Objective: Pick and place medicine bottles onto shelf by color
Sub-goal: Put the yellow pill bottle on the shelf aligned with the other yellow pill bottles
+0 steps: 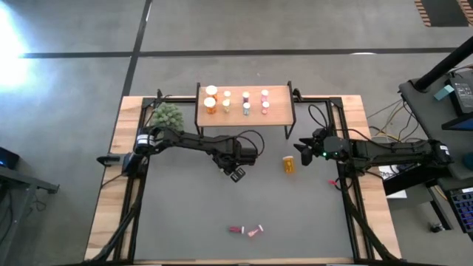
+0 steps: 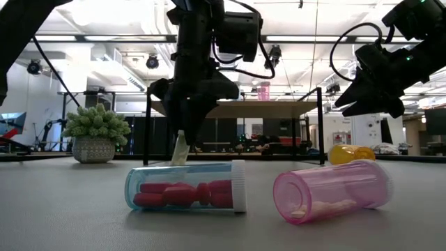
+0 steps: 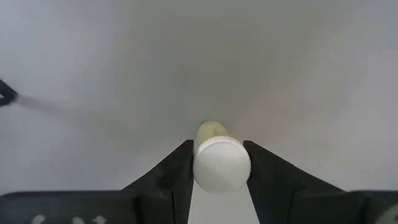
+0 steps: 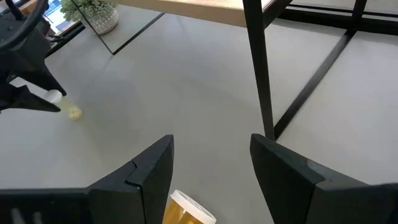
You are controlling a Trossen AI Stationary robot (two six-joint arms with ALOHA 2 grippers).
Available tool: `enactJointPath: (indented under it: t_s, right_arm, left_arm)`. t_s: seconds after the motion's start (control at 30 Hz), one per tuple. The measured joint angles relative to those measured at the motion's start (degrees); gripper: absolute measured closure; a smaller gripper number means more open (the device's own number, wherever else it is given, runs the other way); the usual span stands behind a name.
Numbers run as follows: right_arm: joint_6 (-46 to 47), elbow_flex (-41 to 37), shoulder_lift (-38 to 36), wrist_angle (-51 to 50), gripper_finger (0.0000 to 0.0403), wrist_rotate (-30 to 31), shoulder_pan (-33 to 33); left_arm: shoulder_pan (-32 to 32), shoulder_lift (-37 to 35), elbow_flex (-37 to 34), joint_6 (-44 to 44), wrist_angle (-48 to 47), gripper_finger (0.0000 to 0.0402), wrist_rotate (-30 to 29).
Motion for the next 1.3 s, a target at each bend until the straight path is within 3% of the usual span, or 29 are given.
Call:
enactJointPath:
  t_s: [0.7, 0.97, 1.3]
  right_arm:
    - [0.00, 0.00, 0.00, 0.01, 0.0200, 0.02, 0.00]
    - [-0.02, 0.00, -0.01, 0.02, 0.0199, 0.00, 0.01]
    - [0.00, 0.00, 0.00, 0.02, 0.0199, 0.00, 0.02]
  left_arm:
    - [-0.56, -3.82, 0.00, -4.53, 2.62, 0.0288, -8.51]
    - [-0.70, -4.22, -0.30, -3.24, 9.67, 0.0288, -5.95]
    - [-0.96, -3.95, -6.02, -3.22, 14.24, 0.0288, -1.57]
